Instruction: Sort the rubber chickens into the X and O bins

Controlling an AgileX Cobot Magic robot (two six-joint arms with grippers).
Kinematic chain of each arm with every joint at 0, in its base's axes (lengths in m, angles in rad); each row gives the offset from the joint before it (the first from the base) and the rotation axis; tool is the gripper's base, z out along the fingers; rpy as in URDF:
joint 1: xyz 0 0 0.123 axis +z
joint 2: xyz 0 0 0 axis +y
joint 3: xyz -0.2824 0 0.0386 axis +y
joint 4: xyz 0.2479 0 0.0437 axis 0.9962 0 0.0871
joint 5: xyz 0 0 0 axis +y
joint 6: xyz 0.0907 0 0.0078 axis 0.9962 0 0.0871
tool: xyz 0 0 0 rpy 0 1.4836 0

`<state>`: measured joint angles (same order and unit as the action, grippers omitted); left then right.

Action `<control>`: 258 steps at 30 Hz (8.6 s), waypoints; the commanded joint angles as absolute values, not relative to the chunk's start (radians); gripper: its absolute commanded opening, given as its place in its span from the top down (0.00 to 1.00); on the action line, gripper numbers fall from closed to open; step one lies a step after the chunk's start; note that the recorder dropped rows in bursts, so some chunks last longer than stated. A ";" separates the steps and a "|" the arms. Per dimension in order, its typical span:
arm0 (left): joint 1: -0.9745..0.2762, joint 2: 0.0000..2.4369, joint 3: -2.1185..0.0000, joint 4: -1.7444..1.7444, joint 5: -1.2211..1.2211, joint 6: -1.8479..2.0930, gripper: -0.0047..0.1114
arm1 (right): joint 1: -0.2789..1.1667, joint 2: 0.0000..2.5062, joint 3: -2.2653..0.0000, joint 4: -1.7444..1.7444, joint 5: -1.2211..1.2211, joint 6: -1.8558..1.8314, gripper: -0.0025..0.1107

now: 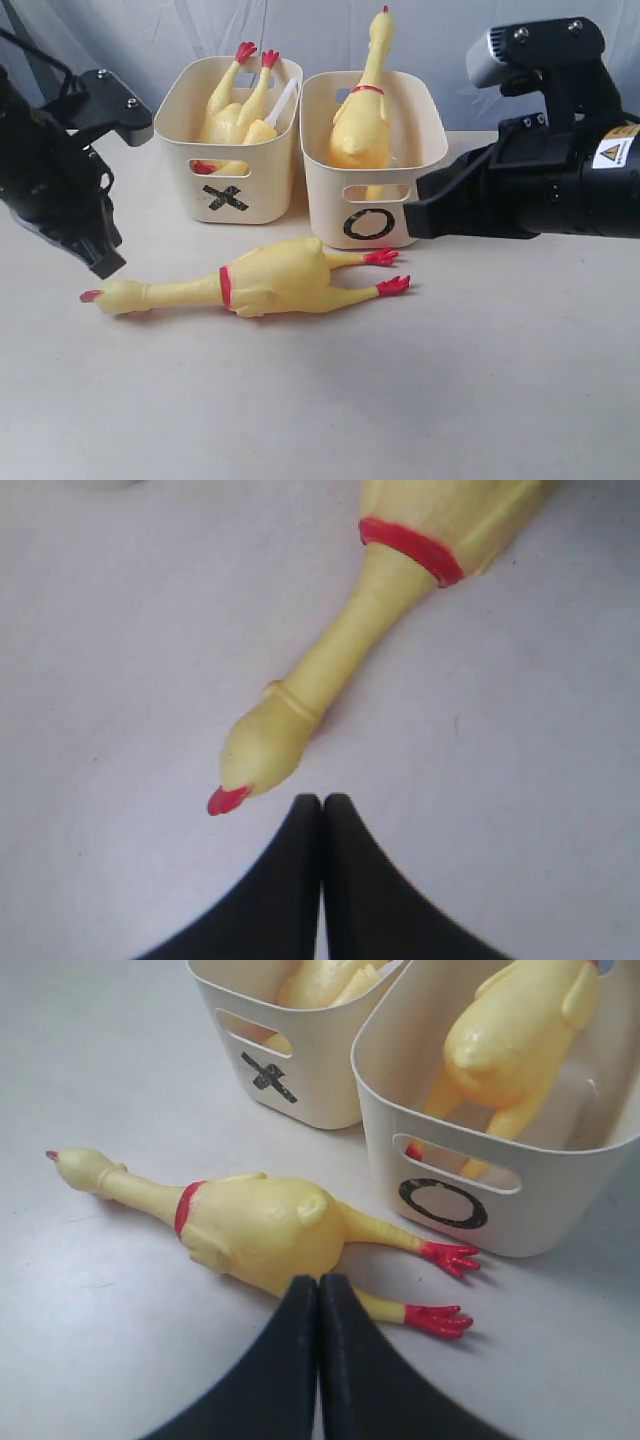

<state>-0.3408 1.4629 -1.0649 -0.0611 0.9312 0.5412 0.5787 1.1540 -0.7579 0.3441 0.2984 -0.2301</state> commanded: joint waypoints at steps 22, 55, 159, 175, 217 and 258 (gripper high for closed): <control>-0.341 0.594 -0.543 -0.401 0.736 0.531 0.96 | 0.786 1.422 -0.929 0.340 0.172 -0.510 0.99; -0.341 0.319 -0.543 0.116 0.746 0.078 0.96 | 0.959 2.139 -1.394 0.140 -0.018 -0.662 0.66; -0.341 0.319 -0.543 0.102 0.750 0.078 0.96 | 0.954 1.882 -1.500 0.583 -0.130 -0.655 0.99; -0.341 0.319 -0.541 0.102 0.750 0.079 0.96 | 0.937 1.492 -0.994 0.668 -1.054 -0.396 0.99; -0.341 0.319 -0.541 0.080 0.762 0.082 0.96 | 0.480 1.791 -1.374 0.545 -0.882 -0.270 0.99; -0.341 0.319 -0.541 0.072 0.764 0.086 0.96 | 0.395 1.679 -1.386 -0.054 -0.566 0.014 0.99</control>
